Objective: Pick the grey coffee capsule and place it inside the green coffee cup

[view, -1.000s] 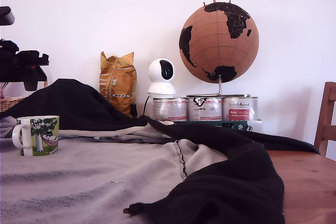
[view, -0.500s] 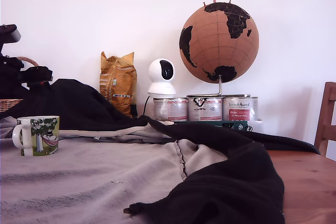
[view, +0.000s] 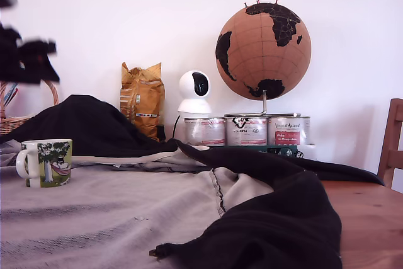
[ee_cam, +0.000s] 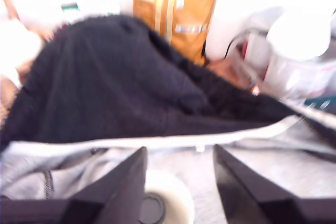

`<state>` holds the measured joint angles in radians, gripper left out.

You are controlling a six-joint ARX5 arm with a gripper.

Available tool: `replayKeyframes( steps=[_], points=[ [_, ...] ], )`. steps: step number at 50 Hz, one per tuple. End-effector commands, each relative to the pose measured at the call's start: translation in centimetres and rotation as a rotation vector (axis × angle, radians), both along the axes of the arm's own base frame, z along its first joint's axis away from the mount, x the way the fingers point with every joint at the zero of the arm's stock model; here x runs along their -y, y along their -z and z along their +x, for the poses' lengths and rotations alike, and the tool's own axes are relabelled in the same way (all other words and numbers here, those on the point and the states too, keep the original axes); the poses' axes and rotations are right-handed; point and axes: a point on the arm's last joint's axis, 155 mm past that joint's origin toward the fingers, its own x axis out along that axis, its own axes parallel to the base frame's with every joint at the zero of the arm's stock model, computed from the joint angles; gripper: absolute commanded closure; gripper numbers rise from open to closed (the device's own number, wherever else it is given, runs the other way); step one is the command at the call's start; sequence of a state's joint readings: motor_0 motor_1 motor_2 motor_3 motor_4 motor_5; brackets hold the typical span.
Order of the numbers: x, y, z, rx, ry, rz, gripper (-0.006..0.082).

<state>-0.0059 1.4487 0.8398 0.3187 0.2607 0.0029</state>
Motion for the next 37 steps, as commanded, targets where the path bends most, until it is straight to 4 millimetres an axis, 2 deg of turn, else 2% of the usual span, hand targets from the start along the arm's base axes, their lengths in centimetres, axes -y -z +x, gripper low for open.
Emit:
replayKeyframes(
  steps=[1, 17, 37],
  points=[
    [0.2, -1.3, -0.8, 0.003, 0.003, -0.006, 0.0785],
    [0.1, -5.2, -5.9, -0.007, 0.003, -0.007, 0.0785],
    [0.9, -6.1, -12.6, 0.057, 0.004, -0.079, 0.0786]
  ],
)
